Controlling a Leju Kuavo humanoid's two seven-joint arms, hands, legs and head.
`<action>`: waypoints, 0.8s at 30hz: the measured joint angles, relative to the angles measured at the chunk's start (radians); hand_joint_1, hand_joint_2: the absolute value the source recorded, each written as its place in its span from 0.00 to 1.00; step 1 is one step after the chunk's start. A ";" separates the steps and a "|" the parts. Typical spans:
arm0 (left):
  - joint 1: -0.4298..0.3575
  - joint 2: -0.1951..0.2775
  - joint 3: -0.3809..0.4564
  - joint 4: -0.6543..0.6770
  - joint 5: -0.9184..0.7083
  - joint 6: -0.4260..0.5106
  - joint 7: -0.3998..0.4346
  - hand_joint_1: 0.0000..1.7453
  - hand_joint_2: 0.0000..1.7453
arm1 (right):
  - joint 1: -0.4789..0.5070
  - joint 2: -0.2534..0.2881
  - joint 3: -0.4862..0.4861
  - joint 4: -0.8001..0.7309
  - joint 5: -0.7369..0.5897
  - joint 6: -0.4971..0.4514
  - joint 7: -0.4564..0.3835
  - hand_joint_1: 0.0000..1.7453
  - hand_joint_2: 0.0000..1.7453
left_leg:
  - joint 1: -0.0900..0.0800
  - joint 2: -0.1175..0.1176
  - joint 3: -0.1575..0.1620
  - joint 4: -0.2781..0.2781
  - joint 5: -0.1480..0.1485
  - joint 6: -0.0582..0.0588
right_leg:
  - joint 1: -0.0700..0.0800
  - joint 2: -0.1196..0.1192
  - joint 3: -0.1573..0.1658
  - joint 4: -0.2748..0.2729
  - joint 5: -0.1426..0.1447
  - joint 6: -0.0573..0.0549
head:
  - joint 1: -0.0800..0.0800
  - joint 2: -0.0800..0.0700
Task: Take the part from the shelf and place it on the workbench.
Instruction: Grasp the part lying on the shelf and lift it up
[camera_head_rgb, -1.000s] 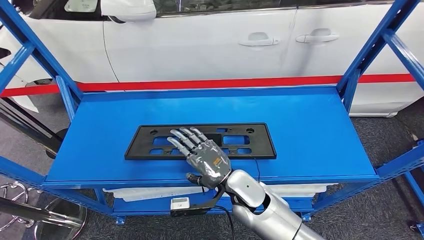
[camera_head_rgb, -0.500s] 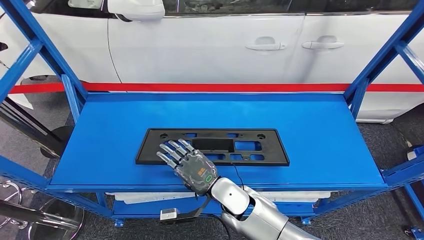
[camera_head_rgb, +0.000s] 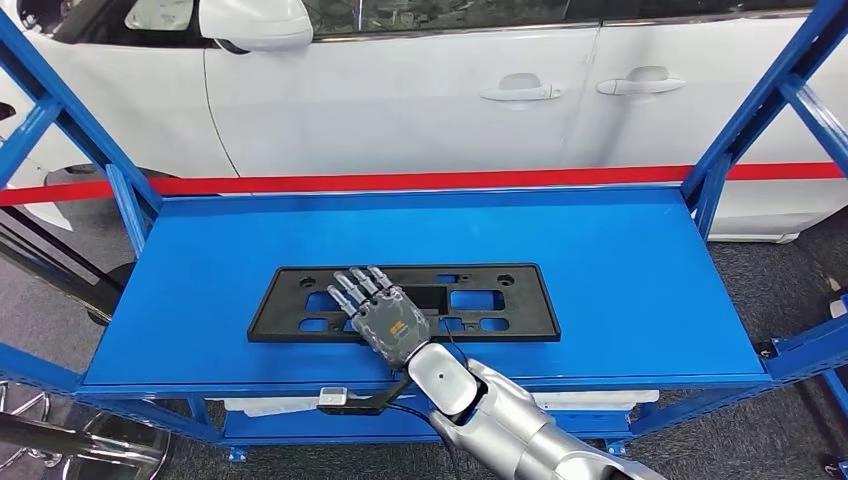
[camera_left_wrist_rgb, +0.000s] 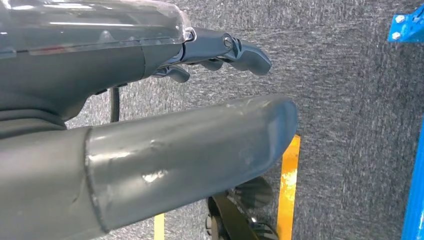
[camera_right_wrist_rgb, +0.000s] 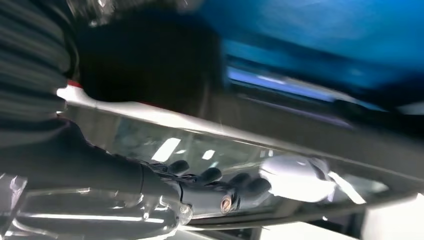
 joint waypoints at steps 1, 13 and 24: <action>0.000 0.001 0.000 0.000 -0.002 -0.001 -0.001 0.00 0.00 | -0.007 0.005 -0.001 0.027 0.024 0.002 0.028 0.85 1.00 | 0.002 0.000 0.004 -0.017 0.024 -0.001 | 0.000 0.001 0.002 0.002 -0.002 0.001 | 0.000 0.000; 0.001 0.006 0.026 0.000 -0.016 -0.003 -0.005 0.00 0.00 | -0.024 -0.024 -0.155 0.214 0.116 -0.063 0.158 1.00 1.00 | -0.001 0.001 0.127 -0.301 0.155 0.062 | 0.001 0.003 -0.068 0.194 -0.126 0.045 | 0.000 0.000; 0.004 0.001 0.049 0.000 -0.028 -0.016 -0.018 0.00 0.00 | -0.001 -0.065 -0.300 0.213 0.118 -0.083 0.151 1.00 1.00 | -0.017 -0.004 0.134 -0.294 0.149 0.045 | 0.011 -0.003 0.036 -0.005 -0.017 0.010 | 0.000 0.000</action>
